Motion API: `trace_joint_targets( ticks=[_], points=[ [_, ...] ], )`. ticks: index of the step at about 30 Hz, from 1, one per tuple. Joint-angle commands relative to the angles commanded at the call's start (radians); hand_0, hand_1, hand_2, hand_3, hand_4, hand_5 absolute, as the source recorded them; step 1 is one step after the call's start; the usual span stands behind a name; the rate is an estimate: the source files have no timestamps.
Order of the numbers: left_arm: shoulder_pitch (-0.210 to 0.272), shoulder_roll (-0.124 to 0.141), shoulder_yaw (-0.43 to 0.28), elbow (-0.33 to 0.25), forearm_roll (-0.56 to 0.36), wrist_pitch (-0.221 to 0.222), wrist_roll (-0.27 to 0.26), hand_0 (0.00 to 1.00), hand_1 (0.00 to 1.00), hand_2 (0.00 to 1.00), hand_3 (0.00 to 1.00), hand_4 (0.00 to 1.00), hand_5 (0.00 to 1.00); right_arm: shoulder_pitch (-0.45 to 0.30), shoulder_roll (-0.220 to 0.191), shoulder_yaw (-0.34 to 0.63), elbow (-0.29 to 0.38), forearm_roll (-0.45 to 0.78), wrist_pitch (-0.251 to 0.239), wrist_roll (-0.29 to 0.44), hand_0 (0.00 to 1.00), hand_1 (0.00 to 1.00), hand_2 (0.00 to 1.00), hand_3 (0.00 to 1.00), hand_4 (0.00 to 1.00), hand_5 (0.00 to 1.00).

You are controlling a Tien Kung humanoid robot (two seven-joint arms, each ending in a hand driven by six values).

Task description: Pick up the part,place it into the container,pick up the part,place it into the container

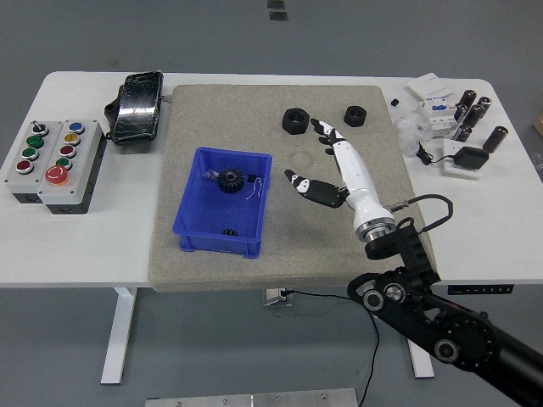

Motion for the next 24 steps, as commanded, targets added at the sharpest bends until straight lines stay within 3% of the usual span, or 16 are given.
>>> trace_joint_targets(
  ticks=[4, 5, 6, 8, 13, 18, 24],
  points=[
    [0.005, 0.003, -0.002, 0.000, 0.003, 0.000, 0.001, 0.629, 0.552, 0.534, 0.605, 0.653, 0.373, -0.106, -0.021, 0.136, -0.012, 0.153, 0.007, 0.143, 0.745, 0.820, 0.840, 0.849, 0.794, 0.220],
    [0.006, 0.004, -0.003, 0.000, 0.005, 0.000, 0.002, 0.629, 0.552, 0.534, 0.605, 0.653, 0.373, -0.124, -0.020, 0.161, -0.014, 0.183, 0.018, 0.173, 0.745, 0.820, 0.840, 0.849, 0.794, 0.220],
    [0.006, 0.004, -0.006, 0.000, 0.009, -0.001, 0.002, 0.630, 0.553, 0.534, 0.605, 0.652, 0.372, -0.151, -0.016, 0.197, -0.016, 0.225, 0.037, 0.215, 0.706, 0.758, 0.786, 0.791, 0.826, 0.244],
    [0.004, 0.008, -0.007, 0.000, 0.010, -0.002, 0.002, 0.630, 0.553, 0.534, 0.605, 0.652, 0.372, -0.194, -0.003, 0.264, -0.014, 0.311, 0.068, 0.300, 0.706, 0.758, 0.786, 0.791, 0.826, 0.244],
    [-0.010, 0.021, 0.008, 0.000, -0.008, -0.002, -0.008, 0.630, 0.553, 0.535, 0.606, 0.653, 0.373, -0.212, 0.016, 0.385, 0.009, 0.445, 0.087, 0.446, 0.699, 0.747, 0.773, 0.781, 0.868, 0.303],
    [-0.018, 0.027, 0.012, 0.000, -0.009, -0.003, -0.012, 0.630, 0.552, 0.535, 0.606, 0.653, 0.373, -0.209, 0.011, 0.471, 0.021, 0.525, 0.091, 0.545, 0.689, 0.738, 0.768, 0.767, 0.870, 0.327],
    [-0.011, 0.017, 0.005, 0.000, 0.005, -0.004, -0.008, 0.631, 0.552, 0.535, 0.605, 0.653, 0.374, -0.227, 0.006, 0.523, 0.023, 0.582, 0.112, 0.594, 0.687, 0.728, 0.761, 0.749, 0.875, 0.349]
  ],
)
